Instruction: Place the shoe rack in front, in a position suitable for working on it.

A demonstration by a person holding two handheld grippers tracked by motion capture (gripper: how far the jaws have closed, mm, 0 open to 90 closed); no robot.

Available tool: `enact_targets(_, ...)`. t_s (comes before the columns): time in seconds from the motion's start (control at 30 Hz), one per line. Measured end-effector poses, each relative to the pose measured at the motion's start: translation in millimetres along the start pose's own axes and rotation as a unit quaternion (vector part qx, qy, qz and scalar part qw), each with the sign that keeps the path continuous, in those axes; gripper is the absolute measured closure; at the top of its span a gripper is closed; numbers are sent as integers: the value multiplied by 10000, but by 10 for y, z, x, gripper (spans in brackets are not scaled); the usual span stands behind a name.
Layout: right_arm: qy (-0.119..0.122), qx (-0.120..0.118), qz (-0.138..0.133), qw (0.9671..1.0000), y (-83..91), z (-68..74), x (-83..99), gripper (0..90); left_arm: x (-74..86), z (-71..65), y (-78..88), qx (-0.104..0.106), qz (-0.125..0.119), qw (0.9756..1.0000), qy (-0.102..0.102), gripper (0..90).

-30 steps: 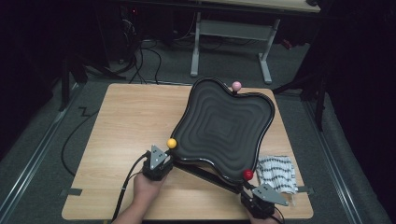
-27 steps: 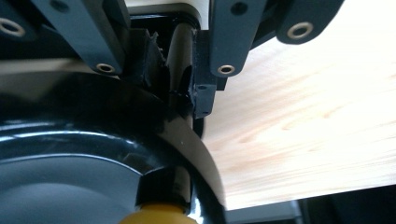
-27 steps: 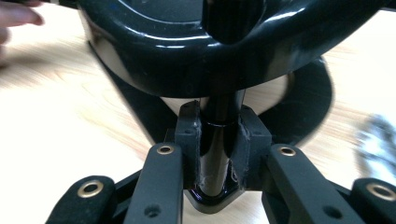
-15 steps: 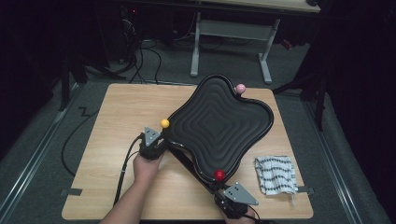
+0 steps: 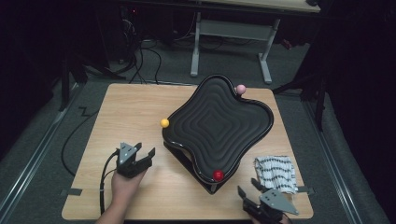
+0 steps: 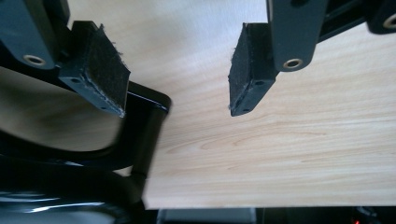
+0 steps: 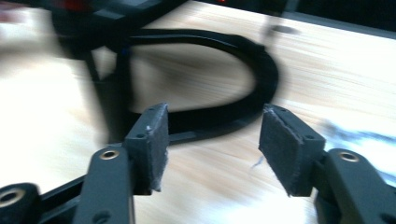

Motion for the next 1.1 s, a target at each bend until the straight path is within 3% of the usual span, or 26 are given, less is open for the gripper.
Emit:
enact_targets(0.1,138,493,108,9986,-26,-354,103,419,33,-102,77,107,-94,9998,-109,377)
enact_targets(0.17,99,718,243,9971,-31,-553,178,380,38,-154,62,233,-106,9996,-74,378)
enact_targets(0.27,-88,1111,319,9933,-28,-837,215,324,11,-164,42,208,-119,9995,-218,377)
enact_targets(0.3,-88,1111,319,9933,-28,-837,215,324,11,-164,42,208,-119,9995,-218,378)
enact_targets(0.37,-109,1441,473,9884,-60,-1031,275,267,21,-164,42,238,-96,9994,-233,378)
enact_targets(0.4,-227,1558,720,9849,-128,-1156,375,225,26,-169,44,253,-83,9993,-267,378)
enact_targets(0.43,-287,1568,801,9840,-155,-1190,407,217,32,-177,50,280,-51,9990,-337,378)
enact_targets(0.5,-368,1524,869,9838,-195,-1222,436,207,35,-180,54,290,-43,9990,-350,378)
enact_targets(0.57,-519,1405,1118,9824,-328,-1243,507,188,29,-199,69,326,-74,9989,-338,379)
enact_targets(0.77,-580,1274,1480,9790,-484,-1202,570,191,29,-231,87,355,-82,9985,-396,379)
enact_targets(0.83,-679,1218,1668,9761,-529,-1208,587,278,40,-239,92,374,-61,9986,-382,380)
enact_targets(0.87,-679,1218,1668,9761,-529,-1208,587,278,40,-239,92,374,-61,9986,-382,379)
enact_targets(0.9,-581,1188,1810,9745,-547,-1186,612,355,47,-249,101,402,-42,9984,-388,379)
enact_targets(0.97,-553,1154,1798,9753,-546,-1173,608,402,50,-255,106,409,-38,9984,-398,379)
enact_targets(1.0,-490,1076,1745,9775,-544,-1142,594,514,53,-267,112,427,-40,9983,-405,379)
enact_targets(1.1,-472,1007,1715,9789,-537,-1090,582,642,62,-277,118,451,-27,9981,-415,379)
Point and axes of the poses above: each handheld gripper's, and its own axes: y roughly backward along the jaws, x roughly out of its underside, z roughly to its left, the point moved 10 cm from there along -y, roughly forward along the jaws, and after that the axes turned 15 degrees about x, right-handed, at the moved point
